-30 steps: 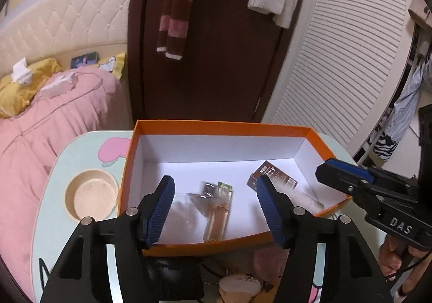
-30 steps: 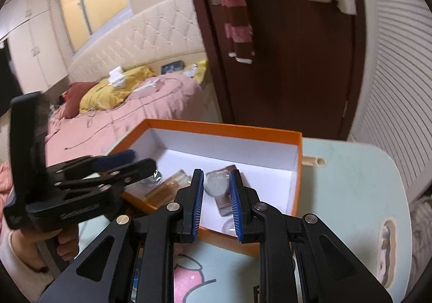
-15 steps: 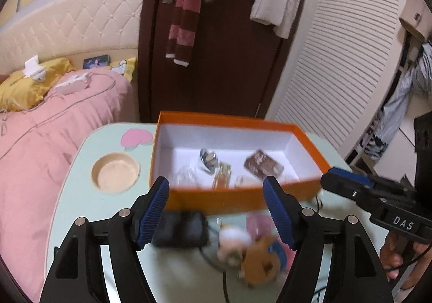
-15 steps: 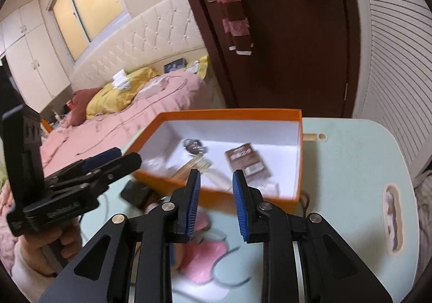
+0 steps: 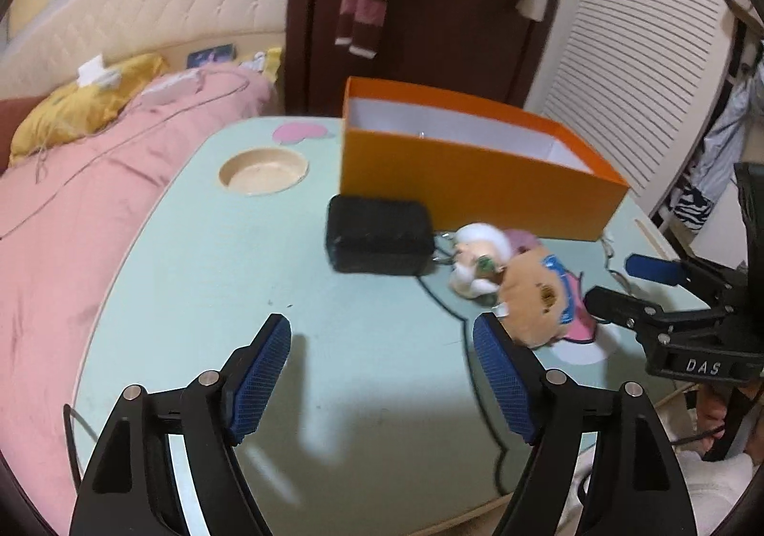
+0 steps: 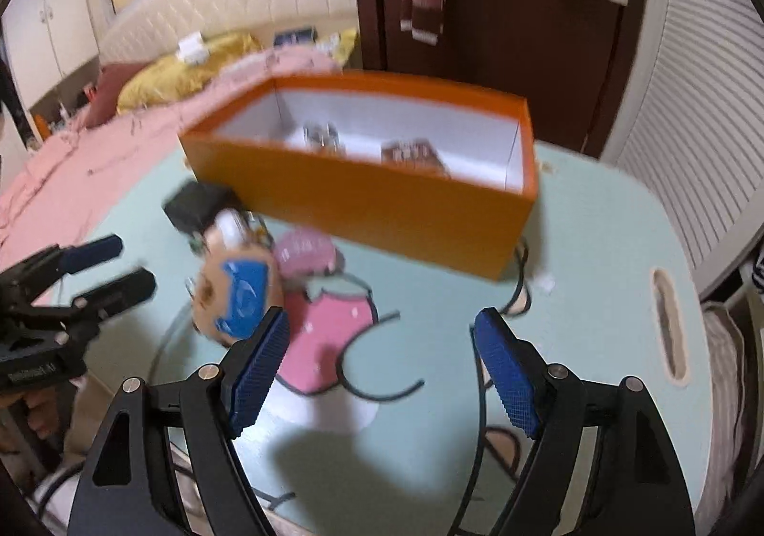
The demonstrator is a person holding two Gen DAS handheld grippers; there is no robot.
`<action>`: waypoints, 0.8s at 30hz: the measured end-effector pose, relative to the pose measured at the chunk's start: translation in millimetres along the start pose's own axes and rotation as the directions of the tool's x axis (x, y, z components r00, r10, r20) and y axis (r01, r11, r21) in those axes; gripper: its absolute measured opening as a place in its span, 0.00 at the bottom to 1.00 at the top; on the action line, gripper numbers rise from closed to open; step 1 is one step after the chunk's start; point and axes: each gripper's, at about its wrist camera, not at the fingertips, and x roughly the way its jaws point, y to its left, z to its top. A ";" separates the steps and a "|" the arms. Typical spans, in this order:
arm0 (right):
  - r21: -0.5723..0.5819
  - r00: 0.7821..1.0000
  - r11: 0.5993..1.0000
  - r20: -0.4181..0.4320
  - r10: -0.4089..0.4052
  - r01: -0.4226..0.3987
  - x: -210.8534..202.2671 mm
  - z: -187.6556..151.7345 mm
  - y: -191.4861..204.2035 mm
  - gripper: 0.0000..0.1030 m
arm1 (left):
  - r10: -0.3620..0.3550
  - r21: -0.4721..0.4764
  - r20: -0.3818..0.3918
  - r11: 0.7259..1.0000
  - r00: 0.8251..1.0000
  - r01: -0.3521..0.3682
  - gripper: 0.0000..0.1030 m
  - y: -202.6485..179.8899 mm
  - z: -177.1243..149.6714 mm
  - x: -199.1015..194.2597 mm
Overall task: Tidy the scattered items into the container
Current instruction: 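Withdraw both open grippers from the orange box back over the table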
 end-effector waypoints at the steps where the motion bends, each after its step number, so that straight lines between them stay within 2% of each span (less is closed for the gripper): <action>1: -0.003 1.000 1.000 -0.013 -0.011 0.011 3.0 -1.8 -0.4 0.77 | 0.006 0.001 -0.004 1.000 1.000 -0.006 0.76 0.3 -0.7 2.2; 3: 0.000 0.999 1.000 -0.032 -0.022 0.022 7.8 -3.8 -2.7 0.77 | 0.040 0.009 -0.006 0.999 0.999 -0.040 0.79 1.2 -3.1 7.1; 7: 0.025 0.999 0.999 -0.050 -0.019 0.020 12.3 -7.9 -9.4 0.77 | 0.080 0.037 -0.019 0.996 0.997 -0.079 0.99 -4.3 -8.8 10.3; 9: 0.024 0.999 0.999 -0.044 -0.020 0.021 12.2 -9.4 -10.5 0.78 | 0.115 0.081 -0.022 0.990 0.993 -0.112 1.00 -10.9 -11.3 14.9; 14: 0.013 0.999 1.000 -0.034 -0.012 0.012 20.2 -10.6 -10.8 1.00 | 0.112 0.103 -0.016 0.989 0.994 -0.110 1.00 -13.4 -12.6 15.3; 24: -0.008 1.000 1.000 0.008 0.003 -0.003 25.3 -11.2 -7.8 1.00 | 0.115 0.103 -0.019 0.988 0.993 -0.113 1.00 -14.0 -10.2 14.6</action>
